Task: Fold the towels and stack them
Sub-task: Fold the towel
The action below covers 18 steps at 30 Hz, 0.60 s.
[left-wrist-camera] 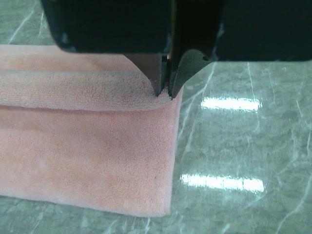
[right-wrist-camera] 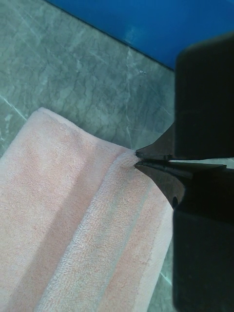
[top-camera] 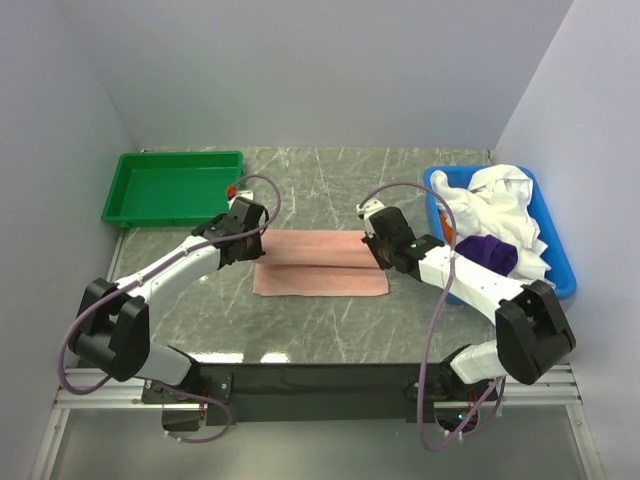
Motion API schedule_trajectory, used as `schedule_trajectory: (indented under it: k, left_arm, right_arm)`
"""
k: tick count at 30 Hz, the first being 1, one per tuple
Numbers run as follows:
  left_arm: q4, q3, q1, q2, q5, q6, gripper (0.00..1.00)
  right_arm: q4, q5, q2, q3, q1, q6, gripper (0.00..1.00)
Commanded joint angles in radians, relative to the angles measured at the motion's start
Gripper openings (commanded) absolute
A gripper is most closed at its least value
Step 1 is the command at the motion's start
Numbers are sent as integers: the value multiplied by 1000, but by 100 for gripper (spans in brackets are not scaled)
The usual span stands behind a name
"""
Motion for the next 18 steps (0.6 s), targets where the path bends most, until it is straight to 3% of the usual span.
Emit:
schedule_trajectory:
  k: [1,18]
  left_arm:
    - [-40,-39,9,-54,-55,-16,1]
    - [34,-197,-28,-50,9,-99,1]
  right_arm:
    - [-66,88,-54,-18,-17,-15,0]
    - [-31,34,27,-71,-17,24,0]
